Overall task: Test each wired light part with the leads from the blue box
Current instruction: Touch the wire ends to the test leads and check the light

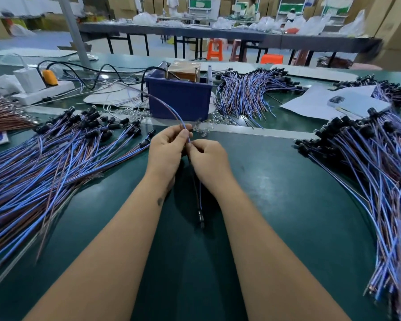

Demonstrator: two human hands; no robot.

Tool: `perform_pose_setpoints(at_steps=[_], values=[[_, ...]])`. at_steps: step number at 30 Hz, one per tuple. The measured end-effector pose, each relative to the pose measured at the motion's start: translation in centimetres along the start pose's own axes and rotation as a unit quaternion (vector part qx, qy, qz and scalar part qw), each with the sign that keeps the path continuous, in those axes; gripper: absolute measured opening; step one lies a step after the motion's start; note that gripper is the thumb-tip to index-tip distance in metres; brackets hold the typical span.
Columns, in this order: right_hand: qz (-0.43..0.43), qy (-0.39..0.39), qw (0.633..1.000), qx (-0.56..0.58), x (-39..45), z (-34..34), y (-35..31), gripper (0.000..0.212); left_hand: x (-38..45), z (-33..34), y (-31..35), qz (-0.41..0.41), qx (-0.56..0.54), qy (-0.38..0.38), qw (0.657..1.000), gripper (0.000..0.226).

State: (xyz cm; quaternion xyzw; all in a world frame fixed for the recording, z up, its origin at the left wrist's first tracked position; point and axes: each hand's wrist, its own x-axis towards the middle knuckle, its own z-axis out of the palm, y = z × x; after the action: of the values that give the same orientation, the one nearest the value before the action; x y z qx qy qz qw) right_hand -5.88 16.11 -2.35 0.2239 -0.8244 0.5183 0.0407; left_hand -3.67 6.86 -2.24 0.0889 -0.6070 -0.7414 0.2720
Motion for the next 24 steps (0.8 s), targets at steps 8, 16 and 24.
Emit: perform_pose_setpoints(at_steps=[8, 16, 24], values=[[0.090, 0.082, 0.974, 0.189, 0.0, -0.7, -0.2, 0.016, -0.1, -0.5, 0.4, -0.046, 0.075, -0.079, 0.993, 0.016], [0.094, 0.087, 0.976, 0.176, -0.1, -0.4, -0.2, 0.011, -0.6, -0.9, 0.9, -0.040, 0.086, -0.114, 0.989, 0.021], [0.094, 0.077, 0.975, 0.188, -0.1, -0.7, -0.3, 0.017, -0.6, -1.0, 1.0, -0.016, 0.084, -0.141, 0.986, 0.035]])
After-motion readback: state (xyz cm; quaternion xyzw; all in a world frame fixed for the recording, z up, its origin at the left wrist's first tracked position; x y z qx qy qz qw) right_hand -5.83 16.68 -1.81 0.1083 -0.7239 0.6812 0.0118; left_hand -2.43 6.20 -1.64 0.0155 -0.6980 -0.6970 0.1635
